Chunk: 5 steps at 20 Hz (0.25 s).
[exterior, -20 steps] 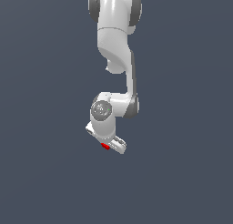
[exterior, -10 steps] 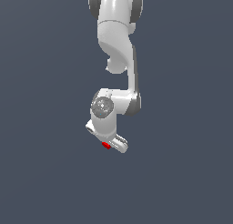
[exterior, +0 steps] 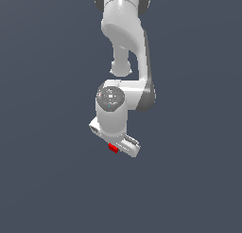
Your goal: Pick up the red cube and move it to a goal position.
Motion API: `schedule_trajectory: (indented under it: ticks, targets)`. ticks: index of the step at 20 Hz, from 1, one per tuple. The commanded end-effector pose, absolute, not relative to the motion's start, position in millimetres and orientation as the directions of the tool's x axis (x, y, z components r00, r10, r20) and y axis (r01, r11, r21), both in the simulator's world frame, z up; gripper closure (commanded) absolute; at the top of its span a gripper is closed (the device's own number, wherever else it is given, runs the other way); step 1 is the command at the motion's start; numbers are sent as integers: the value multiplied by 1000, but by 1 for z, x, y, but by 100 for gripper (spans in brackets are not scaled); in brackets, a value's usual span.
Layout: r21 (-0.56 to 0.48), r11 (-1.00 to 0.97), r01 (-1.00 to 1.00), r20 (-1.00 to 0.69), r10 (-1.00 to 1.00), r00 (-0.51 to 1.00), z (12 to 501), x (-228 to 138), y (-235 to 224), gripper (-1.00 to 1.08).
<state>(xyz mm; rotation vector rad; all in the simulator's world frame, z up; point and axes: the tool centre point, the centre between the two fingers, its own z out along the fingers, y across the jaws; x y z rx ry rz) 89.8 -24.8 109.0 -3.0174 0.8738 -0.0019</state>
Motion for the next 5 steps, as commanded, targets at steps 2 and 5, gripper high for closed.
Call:
schedule_trajectory:
  ticks: [2,5]
  targets:
    - [0,-845,-535,0,-535,845,120,92,-22,108]
    - [0,-845,-535,0,-535,845,121,93,-22,108]
